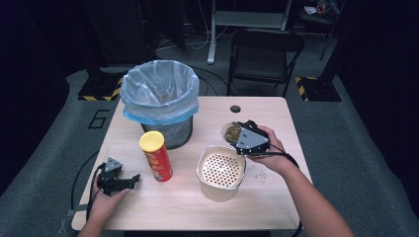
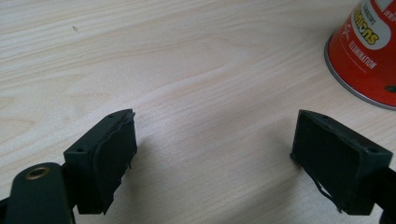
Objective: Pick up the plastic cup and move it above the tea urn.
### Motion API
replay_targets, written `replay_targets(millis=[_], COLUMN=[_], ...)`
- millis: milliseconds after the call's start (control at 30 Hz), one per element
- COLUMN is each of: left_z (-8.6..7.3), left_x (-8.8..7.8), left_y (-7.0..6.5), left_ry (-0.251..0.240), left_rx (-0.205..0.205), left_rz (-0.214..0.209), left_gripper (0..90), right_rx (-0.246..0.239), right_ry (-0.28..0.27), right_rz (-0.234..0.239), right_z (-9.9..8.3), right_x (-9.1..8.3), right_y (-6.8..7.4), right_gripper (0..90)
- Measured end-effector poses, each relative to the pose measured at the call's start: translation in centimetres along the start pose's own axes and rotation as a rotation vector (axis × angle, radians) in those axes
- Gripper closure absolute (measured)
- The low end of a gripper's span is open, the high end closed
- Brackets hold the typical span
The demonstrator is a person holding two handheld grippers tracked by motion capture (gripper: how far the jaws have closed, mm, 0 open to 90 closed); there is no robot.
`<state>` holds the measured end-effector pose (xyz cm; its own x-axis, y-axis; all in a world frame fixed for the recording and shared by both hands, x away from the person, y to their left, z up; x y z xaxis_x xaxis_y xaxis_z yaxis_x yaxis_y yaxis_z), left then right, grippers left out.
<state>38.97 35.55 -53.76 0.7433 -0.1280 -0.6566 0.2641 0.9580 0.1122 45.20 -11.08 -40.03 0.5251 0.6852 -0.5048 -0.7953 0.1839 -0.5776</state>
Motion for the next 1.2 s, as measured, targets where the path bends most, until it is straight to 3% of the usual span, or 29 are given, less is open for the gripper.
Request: replay_targets(millis=[200, 333, 367, 433, 467, 500, 567, 600, 667, 733, 767, 800, 867, 900, 933, 1000, 1033, 1067, 1100, 1133, 1200], left_z=[0.0, 0.0, 0.0, 0.0, 0.0, 0.0, 0.0, 0.0, 0.0, 0.0, 0.0, 0.0, 0.0, 0.0, 0.0, 0.0, 0.0, 0.0, 0.0, 0.0, 0.0], left_x=[0.0, 0.0, 0.0, 0.0, 0.0, 0.0, 0.0, 0.0, 0.0, 0.0, 0.0, 0.0, 0.0, 0.0, 0.0, 0.0, 0.0, 0.0, 0.0, 0.0, 0.0], left_y=[0.0, 0.0, 0.0, 0.0, 0.0, 0.0, 0.0, 0.0, 0.0, 0.0, 0.0, 0.0, 0.0, 0.0, 0.0, 0.0, 0.0, 0.0, 0.0, 0.0, 0.0], left_ry=[-0.001, 0.0, 0.0, 0.0, 0.0, 0.0, 0.0, 0.0, -0.001, 0.0, 0.0, 0.0, 0.0, 0.0, 0.0, 0.0, 0.0, -0.001, -0.001, 0.0, -0.001], left_rx=[-0.002, 0.0, 0.0, -0.001, -0.001, 0.0, 0.0, -0.001, -0.001, -0.001, -0.001, -0.001, -0.001, -0.001, -0.001, -0.001, -0.001, -0.001, -0.001, 0.0, -0.001], left_rz=[0.0, 0.0, 0.0, 0.0, 0.0, 0.0, 0.0, 0.0, 0.0, 0.0, 0.0, 0.0, 0.0, 0.0, 0.0, 0.0, 0.0, 0.0, 0.0, 0.0, 0.0], left_gripper=[13.5, 13.5, 13.5, 13.5, 13.5, 13.5, 13.5, 13.4, 13.5, 13.5, 13.4, 13.5, 13.4, 13.5, 13.5, 13.5, 13.5, 13.5, 13.5, 13.5, 13.5], right_rx=[-0.113, -0.234, -0.234, -0.329, -0.329, -0.387, -0.401, -0.449, -0.463, -0.576, -0.576, -0.654, -0.708, -0.708, -0.764, -0.825, -0.825, -0.9, -0.9, -0.982, -1.046], right_ry=[0.051, 0.085, 0.085, 0.11, 0.11, 0.116, 0.123, 0.136, 0.142, 0.183, 0.183, 0.214, 0.241, 0.241, 0.265, 0.285, 0.285, 0.314, 0.314, 0.343, 0.38], right_rz=[-0.033, -0.069, -0.069, -0.098, -0.098, -0.11, -0.114, -0.131, -0.135, -0.184, -0.184, -0.225, -0.257, -0.257, -0.267, -0.285, -0.285, -0.304, -0.304, -0.31, -0.304], right_z=[0.4, 1.1, 1.1, 1.4, 1.4, 1.7, 1.8, 1.9, 1.9, 1.9, 1.9, 2.0, 2.0, 2.0, 2.1, 2.3, 2.3, 2.4, 2.4, 2.6, 2.8], right_x=[0.2, 0.4, 0.4, 0.5, 0.5, 0.7, 0.8, 0.9, 1.0, 1.3, 1.3, 1.5, 1.6, 1.6, 1.5, 1.5, 1.5, 1.5, 1.5, 1.5, 1.5], right_y=[1.2, 2.3, 2.3, 3.1, 3.1, 3.6, 3.8, 4.2, 4.4, 5.0, 5.0, 5.5, 5.6, 5.6, 5.9, 6.1, 6.1, 6.4, 6.4, 6.6, 6.8], right_gripper=[39.9, 40.0, 40.0, 40.2, 40.2, 41.1, 42.0, 42.2, 42.4, 42.9, 42.9, 43.3, 43.6, 43.6, 43.6, 43.6, 43.6, 43.6, 43.6, 43.7, 43.7])
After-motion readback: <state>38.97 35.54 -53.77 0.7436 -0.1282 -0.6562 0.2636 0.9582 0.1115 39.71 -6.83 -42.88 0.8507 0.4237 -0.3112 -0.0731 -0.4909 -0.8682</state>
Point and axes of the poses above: each handheld gripper's, and its own axes: x roughly forward along the jaws, z roughly out of its top, y roughly to its left, the point moved 1 cm from there along x, roughly forward along the jaws, and after that the axes turned 11 degrees about z, right-handed, at the moved point
